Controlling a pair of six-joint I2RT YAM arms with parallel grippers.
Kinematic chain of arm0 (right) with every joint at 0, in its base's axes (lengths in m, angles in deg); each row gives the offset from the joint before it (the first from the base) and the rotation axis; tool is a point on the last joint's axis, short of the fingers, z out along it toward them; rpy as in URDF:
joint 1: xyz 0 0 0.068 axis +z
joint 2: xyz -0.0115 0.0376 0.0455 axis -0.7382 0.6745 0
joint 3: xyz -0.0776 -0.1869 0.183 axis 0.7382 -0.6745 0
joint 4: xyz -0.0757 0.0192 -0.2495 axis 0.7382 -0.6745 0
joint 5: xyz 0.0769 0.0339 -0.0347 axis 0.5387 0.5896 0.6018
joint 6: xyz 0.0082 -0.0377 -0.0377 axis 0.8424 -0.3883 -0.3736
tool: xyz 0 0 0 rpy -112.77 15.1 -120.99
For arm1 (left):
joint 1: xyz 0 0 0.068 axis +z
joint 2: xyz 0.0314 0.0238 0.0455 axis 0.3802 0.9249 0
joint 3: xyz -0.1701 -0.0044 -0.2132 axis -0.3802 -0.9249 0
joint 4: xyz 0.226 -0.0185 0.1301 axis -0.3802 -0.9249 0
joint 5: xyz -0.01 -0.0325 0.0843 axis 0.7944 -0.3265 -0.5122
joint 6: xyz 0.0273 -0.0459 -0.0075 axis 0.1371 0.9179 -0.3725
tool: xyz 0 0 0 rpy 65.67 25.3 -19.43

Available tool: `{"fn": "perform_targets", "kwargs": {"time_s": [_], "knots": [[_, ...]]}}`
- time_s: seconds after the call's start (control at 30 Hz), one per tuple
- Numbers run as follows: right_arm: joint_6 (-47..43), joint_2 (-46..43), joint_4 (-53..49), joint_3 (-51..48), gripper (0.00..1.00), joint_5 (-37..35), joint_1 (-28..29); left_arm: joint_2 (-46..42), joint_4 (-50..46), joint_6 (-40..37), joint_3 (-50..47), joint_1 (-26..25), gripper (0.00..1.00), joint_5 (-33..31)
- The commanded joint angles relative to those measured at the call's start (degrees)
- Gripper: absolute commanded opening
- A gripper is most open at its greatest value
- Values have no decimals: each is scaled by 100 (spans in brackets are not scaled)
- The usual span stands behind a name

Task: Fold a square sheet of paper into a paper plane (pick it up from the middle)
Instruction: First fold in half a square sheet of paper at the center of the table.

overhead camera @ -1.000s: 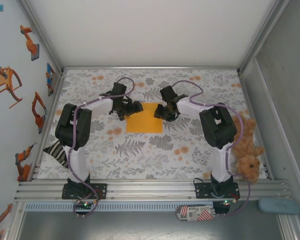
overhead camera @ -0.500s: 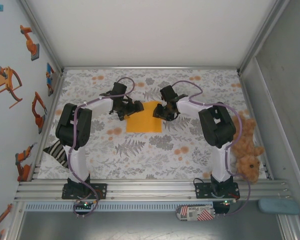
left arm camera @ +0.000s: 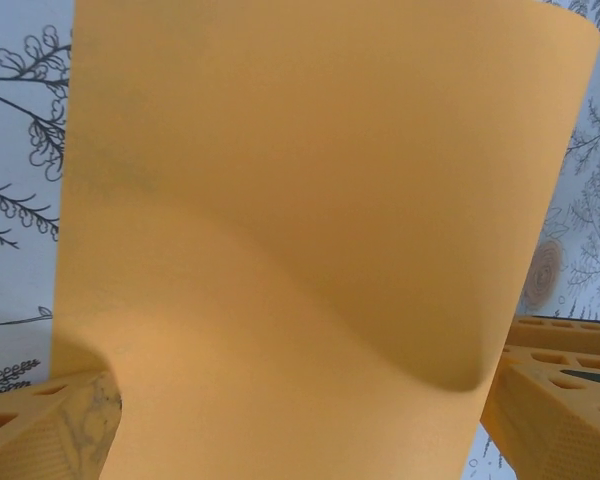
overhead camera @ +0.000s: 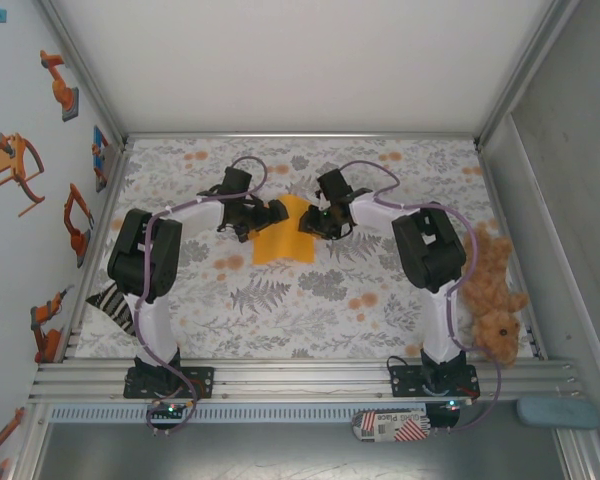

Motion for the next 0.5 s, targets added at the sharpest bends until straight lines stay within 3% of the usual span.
{"fn": "perform_targets", "kwargs": {"time_s": [0.0,0.37,0.47], "knots": [[78,377,-288,54,35,-17,135,0,-49,84,-301,3,96,-49],[180,597,-182,271,35,165,322,-49,-106,-66,-301,0,100,-51],[266,581,-14,209,35,316,323,14,-232,-114,-219,-9,96,-73]]}}
